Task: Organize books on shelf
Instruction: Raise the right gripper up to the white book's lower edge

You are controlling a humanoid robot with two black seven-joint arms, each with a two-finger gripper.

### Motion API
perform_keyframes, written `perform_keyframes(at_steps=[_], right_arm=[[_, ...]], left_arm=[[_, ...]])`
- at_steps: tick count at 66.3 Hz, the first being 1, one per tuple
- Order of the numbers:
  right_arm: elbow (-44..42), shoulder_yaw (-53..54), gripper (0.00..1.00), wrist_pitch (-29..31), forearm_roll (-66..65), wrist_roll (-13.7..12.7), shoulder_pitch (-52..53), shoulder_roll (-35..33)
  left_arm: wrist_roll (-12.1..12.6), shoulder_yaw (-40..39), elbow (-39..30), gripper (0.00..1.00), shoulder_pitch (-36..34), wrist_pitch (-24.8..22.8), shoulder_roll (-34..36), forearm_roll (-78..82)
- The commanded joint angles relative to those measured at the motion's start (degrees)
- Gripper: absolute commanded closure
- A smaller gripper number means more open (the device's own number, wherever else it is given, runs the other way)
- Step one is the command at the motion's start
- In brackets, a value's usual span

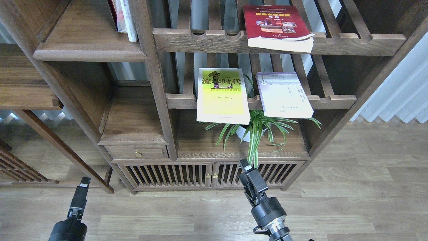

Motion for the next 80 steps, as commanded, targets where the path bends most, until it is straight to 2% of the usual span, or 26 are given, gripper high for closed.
perform_keyframes(at_steps=[1,28,52,80], right_arm=[[-0.63,0.47,0.01,0.00,0.05,0.00,1.70,0.00],[-0.63,0.47,0.01,0.00,1.37,0.26,6.09,0.00],[-9.16,4.25,0.01,0.00,6.64,0.70,14.35,0.00],[-9.51,9.78,0.01,0.00,8.66,0.61,16.20,0.00]], left_arm=[[0.00,-0.10,0.09,0.00,-0.22,0.00,-0.01,0.06],[0.00,-0.81,1.84,0.00,-0.22,0.00,-0.01,-0.21],[0.00,-1.51,1.76,0.00,-0.22,0.00,0.08,-0.30],[0.00,-1.77,1.75,0.00,-0.22,0.00,0.08,-0.30]])
